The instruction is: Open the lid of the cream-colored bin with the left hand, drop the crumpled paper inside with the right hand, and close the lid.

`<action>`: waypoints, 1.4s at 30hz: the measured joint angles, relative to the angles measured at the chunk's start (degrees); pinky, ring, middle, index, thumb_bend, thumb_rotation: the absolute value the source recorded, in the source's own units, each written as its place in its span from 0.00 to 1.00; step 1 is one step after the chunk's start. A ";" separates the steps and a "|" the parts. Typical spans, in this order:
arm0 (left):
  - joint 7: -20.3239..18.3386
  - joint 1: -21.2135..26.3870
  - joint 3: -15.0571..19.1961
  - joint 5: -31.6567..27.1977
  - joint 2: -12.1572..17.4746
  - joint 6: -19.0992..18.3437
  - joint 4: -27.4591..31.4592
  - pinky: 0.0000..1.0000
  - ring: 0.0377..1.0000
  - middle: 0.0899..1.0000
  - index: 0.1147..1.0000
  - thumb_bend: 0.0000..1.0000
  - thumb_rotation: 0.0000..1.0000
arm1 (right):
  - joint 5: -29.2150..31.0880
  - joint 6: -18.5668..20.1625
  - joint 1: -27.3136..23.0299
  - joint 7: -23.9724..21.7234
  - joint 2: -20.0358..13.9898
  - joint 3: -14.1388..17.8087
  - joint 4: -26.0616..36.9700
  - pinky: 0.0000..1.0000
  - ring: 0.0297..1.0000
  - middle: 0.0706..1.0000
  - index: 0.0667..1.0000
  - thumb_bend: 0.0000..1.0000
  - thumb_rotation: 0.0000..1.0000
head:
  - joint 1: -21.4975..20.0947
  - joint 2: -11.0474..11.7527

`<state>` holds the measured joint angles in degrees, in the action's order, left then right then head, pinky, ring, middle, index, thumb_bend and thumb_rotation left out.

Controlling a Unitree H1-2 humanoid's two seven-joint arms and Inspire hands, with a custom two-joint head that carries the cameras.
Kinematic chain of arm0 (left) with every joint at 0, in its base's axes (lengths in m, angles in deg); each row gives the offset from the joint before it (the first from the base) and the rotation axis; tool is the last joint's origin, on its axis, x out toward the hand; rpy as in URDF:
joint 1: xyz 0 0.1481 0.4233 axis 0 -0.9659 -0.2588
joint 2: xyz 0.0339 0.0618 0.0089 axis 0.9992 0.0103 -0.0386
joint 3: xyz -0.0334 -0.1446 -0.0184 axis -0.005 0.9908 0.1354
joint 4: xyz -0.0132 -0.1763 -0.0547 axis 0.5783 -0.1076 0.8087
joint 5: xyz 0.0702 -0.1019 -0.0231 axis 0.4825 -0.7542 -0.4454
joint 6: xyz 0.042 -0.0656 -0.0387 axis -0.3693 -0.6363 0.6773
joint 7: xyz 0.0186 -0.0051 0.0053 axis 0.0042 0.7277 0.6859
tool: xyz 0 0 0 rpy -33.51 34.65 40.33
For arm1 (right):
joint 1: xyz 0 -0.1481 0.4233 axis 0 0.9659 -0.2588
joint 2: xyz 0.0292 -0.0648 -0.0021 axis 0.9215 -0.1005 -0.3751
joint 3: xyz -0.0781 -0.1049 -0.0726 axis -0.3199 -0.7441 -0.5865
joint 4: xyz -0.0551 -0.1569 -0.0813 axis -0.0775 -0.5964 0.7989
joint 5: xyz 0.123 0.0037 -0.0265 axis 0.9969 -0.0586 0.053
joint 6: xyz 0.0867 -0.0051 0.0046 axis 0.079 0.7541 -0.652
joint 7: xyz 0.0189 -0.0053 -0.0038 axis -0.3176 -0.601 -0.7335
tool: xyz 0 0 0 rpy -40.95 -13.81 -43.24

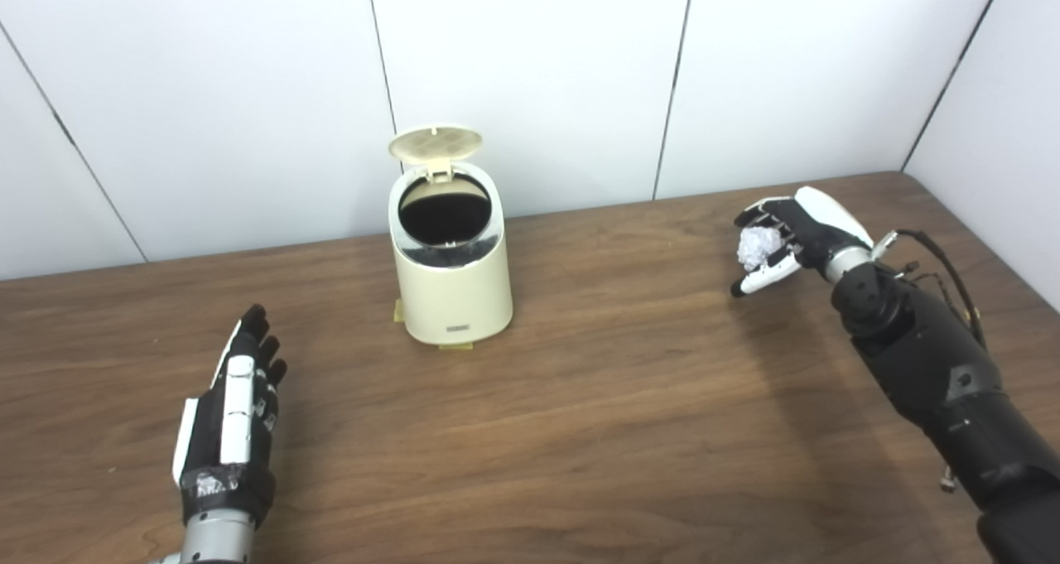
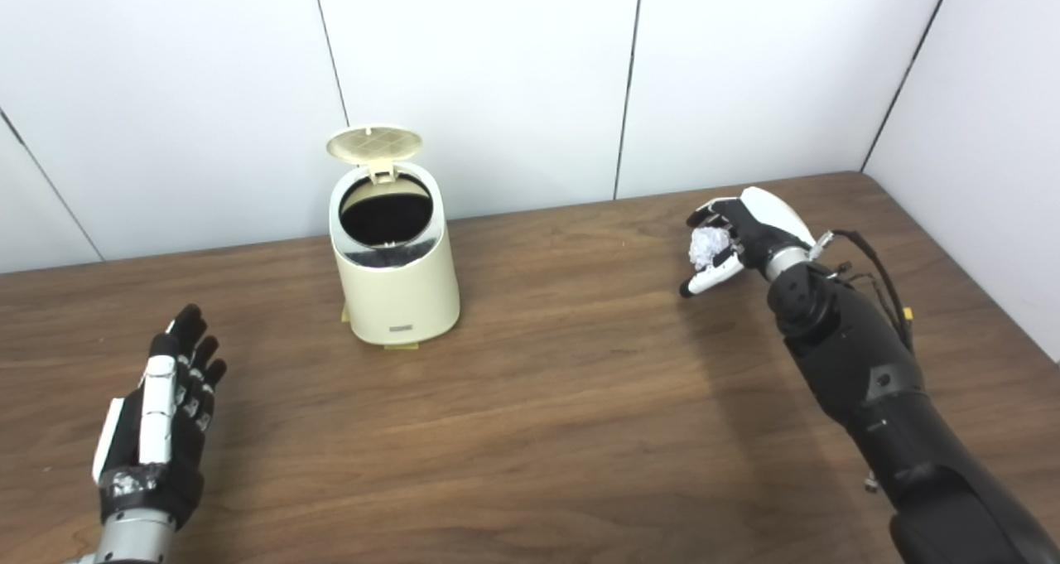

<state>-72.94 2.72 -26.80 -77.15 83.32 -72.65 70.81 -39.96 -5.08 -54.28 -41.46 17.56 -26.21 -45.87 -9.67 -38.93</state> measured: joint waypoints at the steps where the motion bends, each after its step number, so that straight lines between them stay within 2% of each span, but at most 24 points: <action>1: 0.08 0.00 0.03 -0.01 -0.13 0.00 0.09 1.00 1.00 1.00 0.97 0.59 0.86 | 0.60 0.00 -0.06 0.55 0.34 0.78 -0.51 0.39 0.40 0.46 0.51 0.54 0.00 | 0.09 -0.09; 4: 0.33 0.01 0.15 -0.14 -0.66 0.00 0.55 1.00 1.00 1.00 0.97 0.58 0.92 | 1.40 -0.02 -0.30 3.36 1.62 2.60 -2.71 0.34 0.36 0.45 0.51 0.51 0.00 | 0.00 -0.27; 10: 0.46 0.03 0.37 -0.83 -1.62 0.00 0.70 1.00 1.00 1.00 0.97 0.60 0.99 | 1.39 -0.03 -0.21 4.94 1.84 2.61 -3.51 0.34 0.36 0.44 0.51 0.51 0.00 | -0.26 -0.27; 13: 0.44 0.19 0.66 -1.72 -1.82 0.04 0.66 1.00 1.00 1.00 0.97 0.59 0.99 | 1.62 -0.37 -0.14 5.15 1.83 2.73 -3.68 0.34 0.36 0.44 0.50 0.51 0.00 | -0.09 -0.18; 21: 0.38 0.80 1.64 -4.18 -2.48 0.88 -0.56 1.00 1.00 1.00 0.96 0.49 0.99 | 2.73 -0.47 -0.29 6.16 2.01 3.57 -3.94 0.35 0.36 0.44 0.49 0.52 0.00 | 0.00 0.00; 28: 0.40 0.79 1.45 -4.34 -2.65 1.33 -0.56 1.00 1.00 1.00 0.95 0.47 0.98 | 2.66 0.53 1.93 6.30 3.81 4.02 10.33 0.36 0.37 0.45 0.48 0.52 0.00 | 1.23 0.26; 32: 0.43 0.70 1.18 -4.13 -2.78 1.33 -0.56 1.00 1.00 1.00 0.94 0.46 0.98 | 2.76 1.68 2.63 5.97 5.21 4.69 18.71 0.31 0.39 0.47 0.46 0.50 0.00 | 2.11 0.52; 34: 0.44 0.69 1.05 -4.03 -2.81 1.33 -0.56 1.00 1.00 1.00 0.94 0.46 0.98 | 2.26 3.14 2.85 5.64 6.11 4.64 22.45 0.32 0.38 0.47 0.46 0.50 0.00 | 2.38 0.61; 36: 0.44 0.69 0.94 -4.02 -2.84 1.34 -0.56 1.00 1.00 1.00 0.94 0.46 0.97 | 1.51 3.86 2.89 5.38 6.81 4.31 25.31 0.39 0.38 0.46 0.46 0.50 0.00 | 2.38 0.61; 39: 0.51 0.63 0.87 -3.97 -2.87 1.42 -0.56 1.00 1.00 1.00 0.94 0.47 0.95 | 1.05 4.27 2.93 4.94 7.86 3.97 28.07 0.31 0.38 0.46 0.48 0.50 0.00 | 3.34 0.88; 42: 0.52 0.50 0.61 -3.69 -2.95 1.85 -0.57 1.00 1.00 1.00 0.94 0.46 0.94 | 0.81 5.07 2.88 4.88 9.97 4.02 31.06 0.29 0.38 0.47 0.48 0.49 0.00 | 5.09 1.58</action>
<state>-72.42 3.22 -26.19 -80.84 80.38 -70.80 70.24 -39.16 -0.01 -51.40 -36.58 27.53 -22.19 -14.82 -4.58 -37.36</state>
